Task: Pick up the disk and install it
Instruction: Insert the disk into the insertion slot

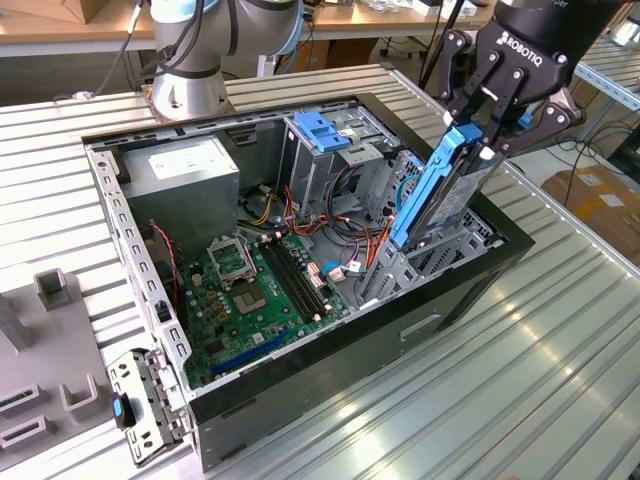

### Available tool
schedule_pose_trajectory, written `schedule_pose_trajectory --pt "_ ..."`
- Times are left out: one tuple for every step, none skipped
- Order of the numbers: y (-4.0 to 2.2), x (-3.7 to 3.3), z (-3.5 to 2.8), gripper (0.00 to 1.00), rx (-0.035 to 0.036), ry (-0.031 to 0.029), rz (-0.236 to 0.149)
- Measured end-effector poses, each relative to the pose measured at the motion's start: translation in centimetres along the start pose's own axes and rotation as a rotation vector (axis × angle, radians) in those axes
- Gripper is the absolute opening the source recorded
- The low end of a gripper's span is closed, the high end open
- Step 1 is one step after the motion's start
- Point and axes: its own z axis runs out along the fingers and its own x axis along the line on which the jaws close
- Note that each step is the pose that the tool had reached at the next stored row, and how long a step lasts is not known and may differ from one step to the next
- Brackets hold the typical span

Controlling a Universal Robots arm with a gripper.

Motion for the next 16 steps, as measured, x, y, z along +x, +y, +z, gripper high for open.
schedule_pose_trajectory --pt "-0.01 0.01 0.04 0.37 0.0000 0.0000 0.000" --pt "-0.01 0.01 0.09 0.37 0.0000 0.0000 -0.001" --pt "-0.03 0.01 0.17 0.37 0.0000 0.0000 -0.001" --pt "-0.05 0.01 0.24 0.37 0.0000 -0.0001 -0.001" --pt "-0.07 0.02 0.32 0.37 -0.0001 0.0001 -0.002" --pt "-0.08 0.02 0.41 0.37 -0.0001 0.0001 -0.002" --pt "-0.09 0.02 0.50 0.37 -0.0001 0.0004 -0.003" --pt "-0.09 0.03 0.56 0.37 -0.0002 0.0003 -0.003" --pt "-0.10 0.04 0.69 0.37 -0.0001 0.0001 -0.003" --pt "-0.10 0.05 0.76 0.37 -0.0001 0.0001 -0.003" --pt "-0.11 0.06 0.82 0.37 -0.0001 0.0004 -0.003" --pt "-0.11 0.06 0.87 0.37 -0.0001 0.0003 -0.003" --pt "-0.11 0.06 0.88 0.37 -0.0001 0.0003 -0.003" --pt "-0.10 0.06 0.88 0.37 -0.0002 0.0002 -0.003" --pt "-0.11 0.06 0.89 0.37 -0.0008 0.0002 -0.003" --pt "-0.14 0.06 0.84 0.37 -0.0056 -0.0003 -0.003"
